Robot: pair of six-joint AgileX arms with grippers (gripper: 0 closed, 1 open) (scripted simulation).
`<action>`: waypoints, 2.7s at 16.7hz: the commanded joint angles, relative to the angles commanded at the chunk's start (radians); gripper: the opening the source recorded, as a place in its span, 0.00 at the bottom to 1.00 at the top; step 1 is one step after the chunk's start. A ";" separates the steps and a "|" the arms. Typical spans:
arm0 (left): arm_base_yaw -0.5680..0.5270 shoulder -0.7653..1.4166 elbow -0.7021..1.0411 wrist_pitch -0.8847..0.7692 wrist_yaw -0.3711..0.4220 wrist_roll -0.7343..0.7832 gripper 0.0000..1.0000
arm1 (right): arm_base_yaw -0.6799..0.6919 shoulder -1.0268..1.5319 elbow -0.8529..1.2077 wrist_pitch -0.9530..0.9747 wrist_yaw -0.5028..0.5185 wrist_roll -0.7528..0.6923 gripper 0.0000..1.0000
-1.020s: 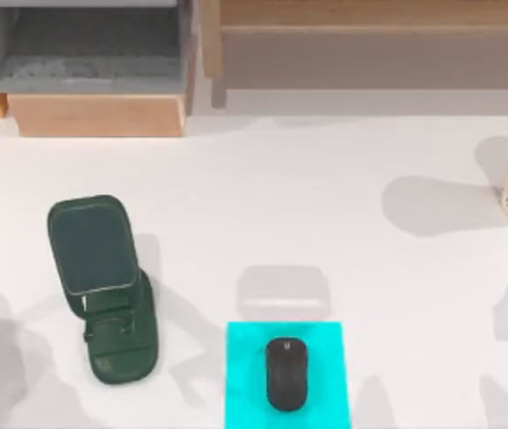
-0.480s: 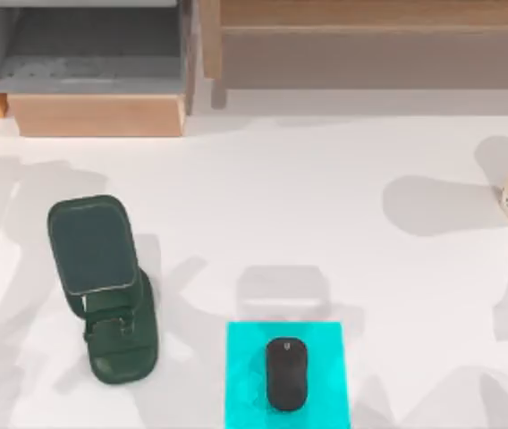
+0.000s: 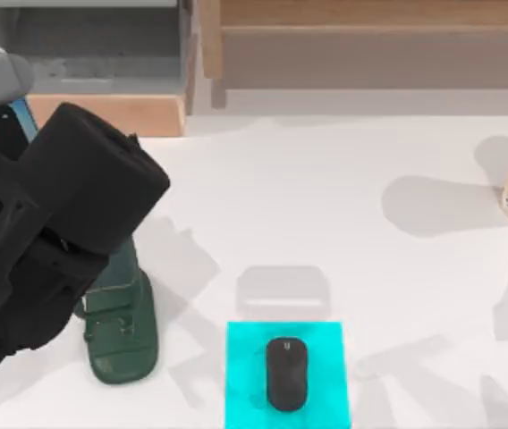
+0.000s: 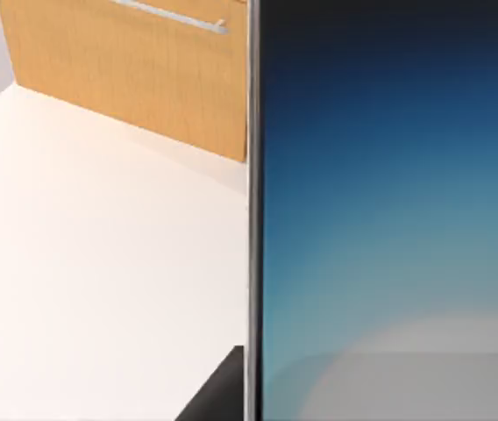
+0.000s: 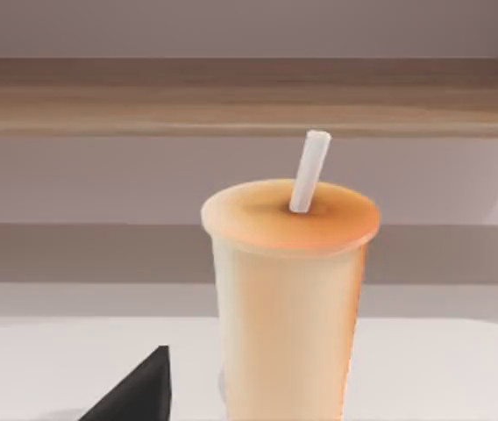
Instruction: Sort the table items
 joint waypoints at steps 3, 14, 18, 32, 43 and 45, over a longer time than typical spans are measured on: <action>-0.164 0.002 -0.085 -0.008 -0.032 -0.135 0.00 | 0.000 0.000 0.000 0.000 0.000 0.000 1.00; -0.275 0.019 -0.175 -0.009 -0.023 -0.161 0.00 | 0.000 0.000 0.000 0.000 0.000 0.000 1.00; -0.216 0.001 -0.207 0.115 0.003 -0.054 0.00 | 0.000 0.000 0.000 0.000 0.000 0.000 1.00; -0.064 0.028 -0.309 0.436 0.092 0.199 0.08 | 0.000 0.000 0.000 0.000 0.000 0.000 1.00; -0.064 0.028 -0.309 0.436 0.092 0.199 0.90 | 0.000 0.000 0.000 0.000 0.000 0.000 1.00; -0.064 0.028 -0.309 0.436 0.092 0.199 1.00 | 0.000 0.000 0.000 0.000 0.000 0.000 1.00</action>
